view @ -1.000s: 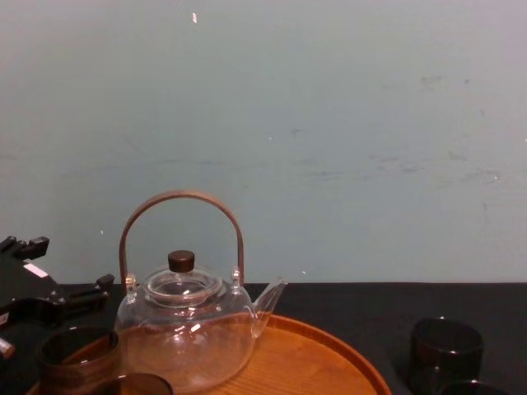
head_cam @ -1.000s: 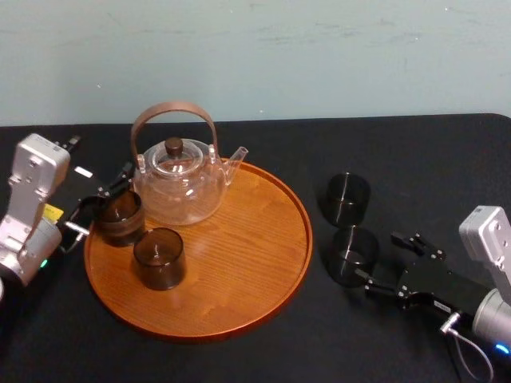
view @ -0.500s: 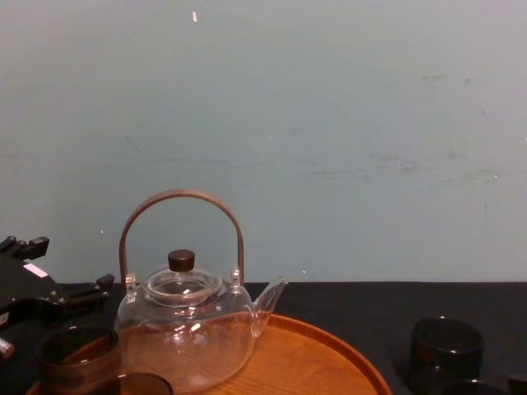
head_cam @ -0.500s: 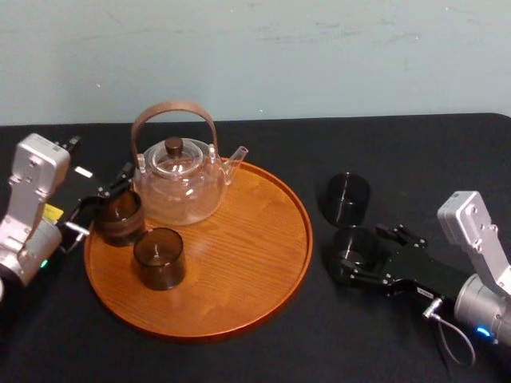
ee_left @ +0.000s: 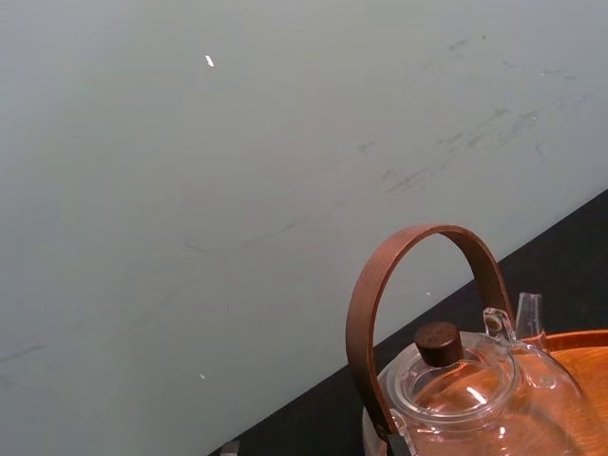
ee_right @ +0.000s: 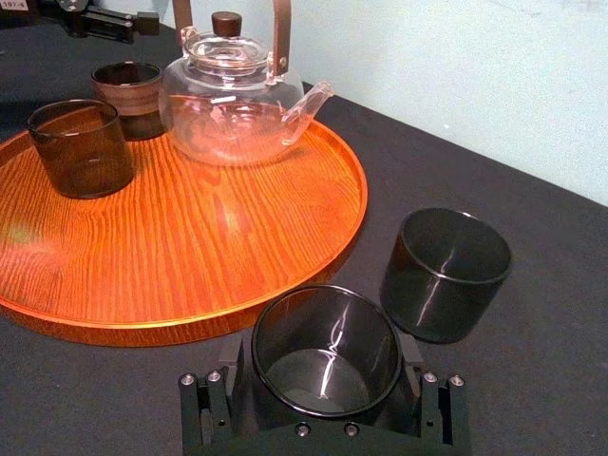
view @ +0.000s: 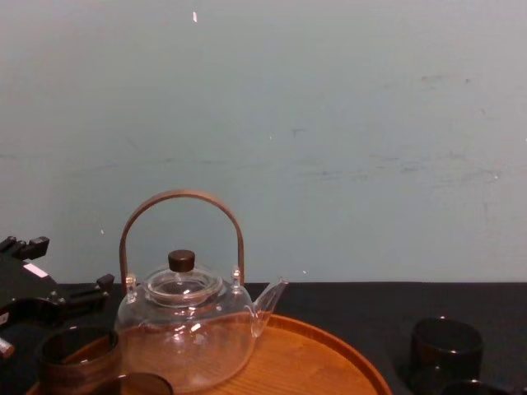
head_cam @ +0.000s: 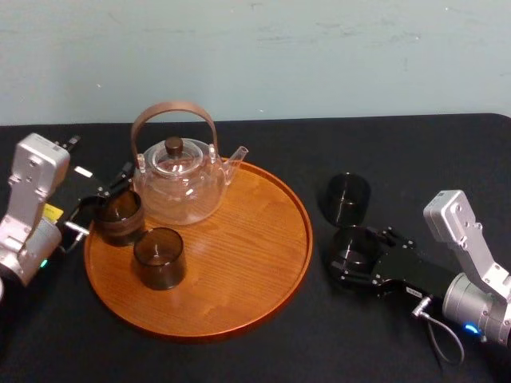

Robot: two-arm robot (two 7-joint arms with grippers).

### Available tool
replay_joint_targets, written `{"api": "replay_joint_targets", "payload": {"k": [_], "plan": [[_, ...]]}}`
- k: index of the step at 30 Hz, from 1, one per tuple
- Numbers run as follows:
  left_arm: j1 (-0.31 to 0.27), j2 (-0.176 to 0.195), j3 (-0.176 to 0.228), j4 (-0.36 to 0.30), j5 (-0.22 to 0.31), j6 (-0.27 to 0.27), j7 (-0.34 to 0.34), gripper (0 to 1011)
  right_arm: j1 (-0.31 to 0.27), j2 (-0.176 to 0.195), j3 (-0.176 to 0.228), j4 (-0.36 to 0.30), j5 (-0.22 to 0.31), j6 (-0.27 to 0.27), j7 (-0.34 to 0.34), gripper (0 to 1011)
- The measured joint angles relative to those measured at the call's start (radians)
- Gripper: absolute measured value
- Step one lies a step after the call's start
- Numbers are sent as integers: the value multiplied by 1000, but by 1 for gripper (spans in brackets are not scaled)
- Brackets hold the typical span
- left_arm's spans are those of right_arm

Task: Pick up the glass from the table and place it on the tray.

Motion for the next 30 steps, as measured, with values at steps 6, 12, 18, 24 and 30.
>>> {"api": "replay_joint_targets", "payload": {"k": [6, 12, 18, 24, 30], "plan": [[0, 0, 0, 0, 0, 0, 0, 1001, 9, -4, -7, 11, 0, 4, 8, 1002], [0, 0, 0, 0, 0, 0, 0, 1001, 11, -4, -8, 12, -1, 9, 7, 1002], [0, 0, 0, 0, 0, 0, 0, 1001, 11, -4, -8, 12, -1, 9, 7, 1002], [0, 0, 0, 0, 0, 0, 0, 1001, 11, -4, -8, 12, -1, 8, 6, 960], [0, 0, 0, 0, 0, 0, 0, 1001, 11, -3, -7, 11, 0, 7, 6, 905]]}}
